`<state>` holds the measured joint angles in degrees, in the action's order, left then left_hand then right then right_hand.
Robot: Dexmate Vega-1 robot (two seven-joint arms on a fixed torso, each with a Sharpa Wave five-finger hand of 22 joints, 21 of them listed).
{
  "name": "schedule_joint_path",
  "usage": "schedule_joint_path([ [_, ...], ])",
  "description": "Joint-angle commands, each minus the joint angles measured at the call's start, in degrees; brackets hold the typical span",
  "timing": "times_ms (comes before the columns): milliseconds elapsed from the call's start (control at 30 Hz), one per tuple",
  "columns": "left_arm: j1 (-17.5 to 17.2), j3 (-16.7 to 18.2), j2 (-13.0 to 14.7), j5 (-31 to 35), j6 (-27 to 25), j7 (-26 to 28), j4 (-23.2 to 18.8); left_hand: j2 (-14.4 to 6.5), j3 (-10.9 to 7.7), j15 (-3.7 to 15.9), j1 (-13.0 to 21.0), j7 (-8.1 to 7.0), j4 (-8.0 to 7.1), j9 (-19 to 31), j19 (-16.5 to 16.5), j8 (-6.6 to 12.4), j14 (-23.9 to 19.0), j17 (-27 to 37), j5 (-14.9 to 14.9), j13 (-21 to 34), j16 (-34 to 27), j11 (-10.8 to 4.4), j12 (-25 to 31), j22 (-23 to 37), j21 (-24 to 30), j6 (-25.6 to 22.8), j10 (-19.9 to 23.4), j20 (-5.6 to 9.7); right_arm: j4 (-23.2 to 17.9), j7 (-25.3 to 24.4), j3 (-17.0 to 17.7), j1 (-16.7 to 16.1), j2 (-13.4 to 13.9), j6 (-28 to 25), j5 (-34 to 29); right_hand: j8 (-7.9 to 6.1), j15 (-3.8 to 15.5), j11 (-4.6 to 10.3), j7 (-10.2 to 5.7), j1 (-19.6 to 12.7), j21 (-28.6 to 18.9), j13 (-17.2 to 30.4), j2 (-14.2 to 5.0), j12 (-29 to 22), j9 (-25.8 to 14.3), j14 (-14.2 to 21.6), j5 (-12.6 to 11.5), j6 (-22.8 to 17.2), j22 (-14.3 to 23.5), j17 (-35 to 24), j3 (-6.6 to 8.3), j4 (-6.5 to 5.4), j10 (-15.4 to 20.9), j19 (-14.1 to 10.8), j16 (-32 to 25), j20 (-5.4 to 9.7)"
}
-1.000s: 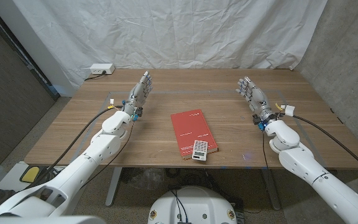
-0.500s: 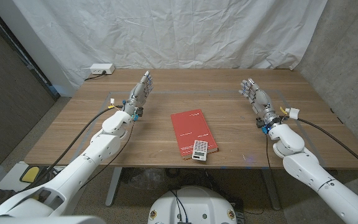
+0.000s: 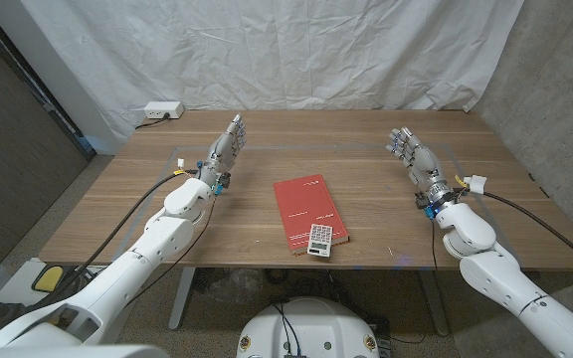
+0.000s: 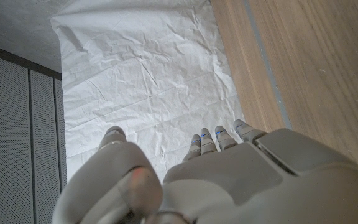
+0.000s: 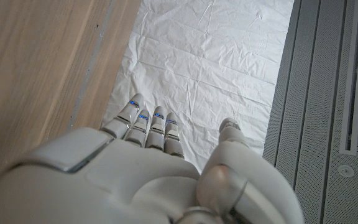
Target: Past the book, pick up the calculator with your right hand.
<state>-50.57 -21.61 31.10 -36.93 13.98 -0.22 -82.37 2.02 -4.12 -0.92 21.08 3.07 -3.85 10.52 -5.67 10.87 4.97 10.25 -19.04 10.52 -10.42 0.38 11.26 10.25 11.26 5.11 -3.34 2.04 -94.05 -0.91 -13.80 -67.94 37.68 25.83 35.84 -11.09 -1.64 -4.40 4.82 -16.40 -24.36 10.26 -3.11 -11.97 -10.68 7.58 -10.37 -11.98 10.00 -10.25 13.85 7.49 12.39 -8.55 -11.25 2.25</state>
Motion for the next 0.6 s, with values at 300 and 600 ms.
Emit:
schedule_joint_path([
  [300, -1.3, 0.18, -0.11, 0.11, 0.53, 0.98, -1.25, -0.3, 0.05, -0.35, 0.38, 0.39, 0.06, 0.17, -0.31, 0.42, 0.16, 0.16, 0.16, 0.14, -0.32, 0.22, 0.25, 0.2, 0.27, -0.1, -0.11, 2.67, -3.02, -0.12, 1.89, -4.8, 1.18, 3.25, -1.61, -0.42, 0.17, -0.26, -0.18, -1.01, 0.23, 0.2, -0.09, -0.07, -0.19, 0.33, 0.07, -0.76, 0.21, -0.31, 0.18, 0.19, 0.28, -0.67, -0.02, 0.72],
  [600, -2.45, 0.46, 0.89, 0.72, -0.73, 2.84, -3.52, -0.37, 0.13, -0.25, 0.57, 0.52, 0.12, 0.17, -0.14, 0.5, -0.16, 0.15, 0.26, 0.13, -0.43, 0.46, 0.34, 0.19, 0.34, -0.35, 0.12, 3.51, -3.85, 0.57, 2.66, -6.92, 1.66, 5.14, -2.23, -0.45, 0.33, 0.0, -0.31, -1.44, 0.36, 0.21, -0.15, -0.14, -0.2, 0.67, 0.03, -0.96, 0.21, -0.26, 0.34, 0.4, 0.51, -1.03, -0.05, 0.71],
])
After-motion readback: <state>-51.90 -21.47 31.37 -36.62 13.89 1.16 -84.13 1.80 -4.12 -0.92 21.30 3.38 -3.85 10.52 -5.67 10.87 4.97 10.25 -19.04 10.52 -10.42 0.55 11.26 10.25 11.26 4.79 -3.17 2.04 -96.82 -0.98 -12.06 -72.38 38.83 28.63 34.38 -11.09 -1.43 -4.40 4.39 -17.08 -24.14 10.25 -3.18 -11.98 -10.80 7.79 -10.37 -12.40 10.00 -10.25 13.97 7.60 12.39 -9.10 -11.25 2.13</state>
